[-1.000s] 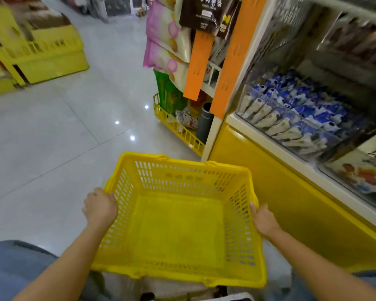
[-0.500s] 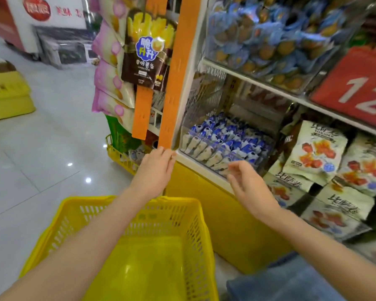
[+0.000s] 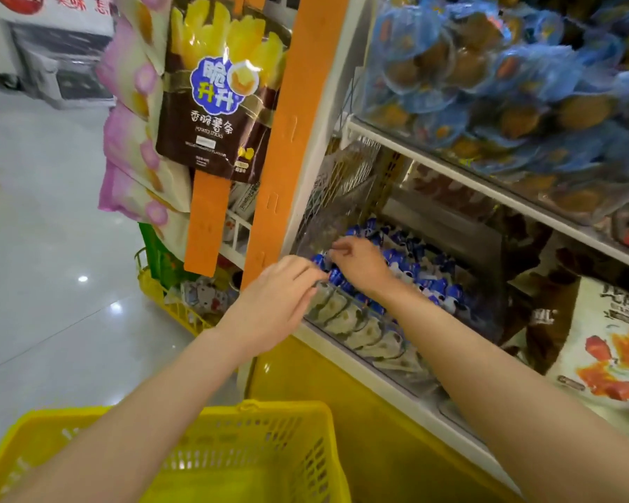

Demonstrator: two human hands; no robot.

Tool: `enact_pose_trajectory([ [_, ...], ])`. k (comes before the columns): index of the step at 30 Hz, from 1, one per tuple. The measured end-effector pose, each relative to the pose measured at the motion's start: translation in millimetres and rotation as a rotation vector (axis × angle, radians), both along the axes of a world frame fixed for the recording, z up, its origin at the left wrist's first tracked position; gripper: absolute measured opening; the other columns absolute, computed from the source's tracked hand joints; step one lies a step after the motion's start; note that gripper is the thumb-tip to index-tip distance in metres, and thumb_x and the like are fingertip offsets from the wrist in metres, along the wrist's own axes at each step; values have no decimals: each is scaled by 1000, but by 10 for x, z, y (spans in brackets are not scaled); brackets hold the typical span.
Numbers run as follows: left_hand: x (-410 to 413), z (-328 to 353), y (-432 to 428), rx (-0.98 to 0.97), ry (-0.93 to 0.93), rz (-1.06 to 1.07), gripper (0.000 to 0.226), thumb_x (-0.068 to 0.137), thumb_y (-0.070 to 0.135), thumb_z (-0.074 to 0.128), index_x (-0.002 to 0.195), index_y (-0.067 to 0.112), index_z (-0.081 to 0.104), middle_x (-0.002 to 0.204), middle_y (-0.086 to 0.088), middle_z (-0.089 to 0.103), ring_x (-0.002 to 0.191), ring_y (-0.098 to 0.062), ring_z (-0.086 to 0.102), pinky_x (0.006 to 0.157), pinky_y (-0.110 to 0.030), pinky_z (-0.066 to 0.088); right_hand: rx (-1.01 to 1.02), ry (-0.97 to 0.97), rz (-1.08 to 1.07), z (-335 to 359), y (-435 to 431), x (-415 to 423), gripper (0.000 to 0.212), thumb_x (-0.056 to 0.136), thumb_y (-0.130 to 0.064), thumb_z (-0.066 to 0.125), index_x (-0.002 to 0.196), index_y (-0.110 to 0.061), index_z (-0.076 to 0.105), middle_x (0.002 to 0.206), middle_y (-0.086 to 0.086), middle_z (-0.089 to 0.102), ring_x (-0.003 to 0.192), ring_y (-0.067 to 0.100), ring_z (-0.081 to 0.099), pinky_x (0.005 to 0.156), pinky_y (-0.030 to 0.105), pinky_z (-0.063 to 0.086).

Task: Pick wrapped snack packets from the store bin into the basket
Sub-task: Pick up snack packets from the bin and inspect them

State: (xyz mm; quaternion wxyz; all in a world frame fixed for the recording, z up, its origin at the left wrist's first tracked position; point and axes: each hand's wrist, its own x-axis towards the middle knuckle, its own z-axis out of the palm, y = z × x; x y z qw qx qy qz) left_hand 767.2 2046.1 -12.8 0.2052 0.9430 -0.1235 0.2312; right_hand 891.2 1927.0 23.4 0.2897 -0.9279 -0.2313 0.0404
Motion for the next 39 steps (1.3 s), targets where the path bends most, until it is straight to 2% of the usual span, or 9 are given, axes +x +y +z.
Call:
enact_pose_trajectory([
  [7,40,42,-10,23,0,12,26,99,24,38,118,16,54,113,3,52,108,-14,41,86,-23,29,-141,-81,-20,-107,138,236,19,90,-28,57,96,-15,69,97,4,70,91,21,63,81,38,52],
  [11,7,133,-11,8,99,13,30,99,27,36,126,19,48,121,4,49,116,-13,40,93,-26,31,212,-162,-105,-10,46,65,10,92,-24,55,84,-21,62,82,-3,63,75,16,60,71,34,52],
  [16,-259,201,-41,-136,152,36,36,98,28,38,133,20,44,133,5,46,122,-9,41,99,-23,31,527,-204,-160,279,-233,-386,8,92,-26,55,88,-25,62,86,-8,65,81,10,62,72,32,56],
  [21,-640,213,-174,-618,230,110,38,97,34,41,133,22,42,119,14,48,107,3,48,85,-11,36,694,68,67,400,-531,-1025,14,93,-14,54,84,-19,63,88,4,67,72,7,64,59,21,55],
  [23,-786,237,-243,-919,344,77,32,96,33,45,126,22,48,102,20,56,86,18,53,70,-1,39,712,198,139,354,-582,-1260,14,92,-9,53,84,-15,63,85,5,66,69,7,63,59,21,55],
  [25,-942,247,-300,-1107,433,37,25,94,29,50,116,19,57,83,20,64,68,15,56,59,-3,40,734,311,175,283,-605,-1437,13,92,-7,52,86,-12,63,85,8,65,69,6,64,60,20,55],
  [31,-1343,136,-308,-1135,457,154,27,87,5,61,113,4,54,110,-17,65,87,-18,59,76,-29,48,700,564,205,-27,-511,-1743,13,93,-11,52,93,-4,62,81,1,66,74,5,64,69,18,55],
  [37,-1687,-240,-140,-1117,594,216,29,79,-12,63,99,5,51,92,-15,63,79,-18,61,77,-38,50,531,711,286,-410,-261,-1919,12,88,0,57,78,-8,58,71,3,61,57,-2,60,55,14,52],
  [39,-1738,-347,-89,-1146,589,248,21,83,-8,60,87,10,51,79,-7,62,63,-5,61,60,-22,51,499,738,302,-527,-174,-1946,12,88,-1,56,81,-10,58,76,7,60,60,0,60,55,15,52],
])
